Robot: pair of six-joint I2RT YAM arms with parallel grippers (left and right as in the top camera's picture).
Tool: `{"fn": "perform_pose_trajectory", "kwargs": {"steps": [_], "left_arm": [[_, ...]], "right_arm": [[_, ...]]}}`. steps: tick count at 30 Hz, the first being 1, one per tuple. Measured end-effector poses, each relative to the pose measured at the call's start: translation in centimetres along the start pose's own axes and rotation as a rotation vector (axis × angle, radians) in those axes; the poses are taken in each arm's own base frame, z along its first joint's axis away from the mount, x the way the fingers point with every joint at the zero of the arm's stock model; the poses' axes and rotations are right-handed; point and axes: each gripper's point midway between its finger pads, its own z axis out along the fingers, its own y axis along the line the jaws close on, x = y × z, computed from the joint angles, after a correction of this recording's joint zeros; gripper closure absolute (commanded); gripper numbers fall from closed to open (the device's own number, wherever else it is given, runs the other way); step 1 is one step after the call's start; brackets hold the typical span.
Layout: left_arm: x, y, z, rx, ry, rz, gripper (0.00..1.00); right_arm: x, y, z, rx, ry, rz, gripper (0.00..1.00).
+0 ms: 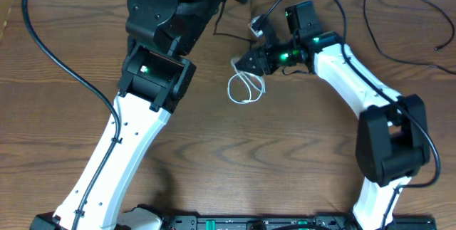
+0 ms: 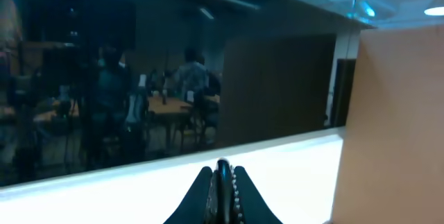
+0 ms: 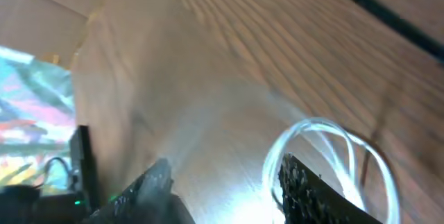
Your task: Untangle cables
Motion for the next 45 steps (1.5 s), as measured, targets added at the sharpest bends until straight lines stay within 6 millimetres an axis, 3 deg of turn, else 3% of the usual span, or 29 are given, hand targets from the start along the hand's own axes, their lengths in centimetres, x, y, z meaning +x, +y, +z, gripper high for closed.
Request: {"fn": "perform_pose_trajectory", "kwargs": {"steps": [7, 14, 15, 18, 19, 21, 25, 29, 39, 45], "left_arm": [[-2.1, 1.1, -0.7, -0.077, -0.059, 0.004, 0.92], [-5.2, 2.2, -2.2, -0.164, -0.142, 0.005, 0.92], [-5.4, 2.3, -2.3, -0.173, -0.148, 0.005, 0.92], [-5.5, 2.8, -2.5, -0.195, -0.152, 0.005, 0.93], [-5.4, 2.9, -2.5, -0.199, -0.15, 0.005, 0.93], [-5.3, 3.0, -2.5, -0.204, -0.142, 0.004, 0.92], [-4.9, 3.1, -2.5, -0.21, -0.128, 0.004, 0.92], [-4.8, 3.1, -2.5, -0.213, -0.126, 0.004, 0.92], [-4.2, 3.3, -2.4, -0.219, -0.1, 0.003, 0.92], [-4.2, 3.3, -2.4, -0.219, -0.099, 0.003, 0.92]], "right_arm": [[0.4, -2.4, -0.2, 0.076, 0.0, 0.054, 0.27], [0.6, -5.2, -1.6, 0.191, -0.01, 0.158, 0.27], [0.7, -5.8, -1.8, 0.217, -0.011, 0.18, 0.28], [0.7, -6.7, -2.3, 0.254, -0.022, 0.211, 0.46], [0.6, -6.7, -2.3, 0.251, -0.026, 0.209, 0.51], [0.3, -6.3, -2.3, 0.225, -0.033, 0.196, 0.52], [-0.5, -4.9, -2.0, 0.138, -0.05, 0.13, 0.27], [-1.4, -3.5, -1.9, 0.062, -0.077, 0.039, 0.2], [-4.3, -1.2, -2.3, -0.05, -0.181, -0.224, 0.2], [-6.2, -0.6, -2.8, -0.056, -0.251, -0.358, 0.4]]}}
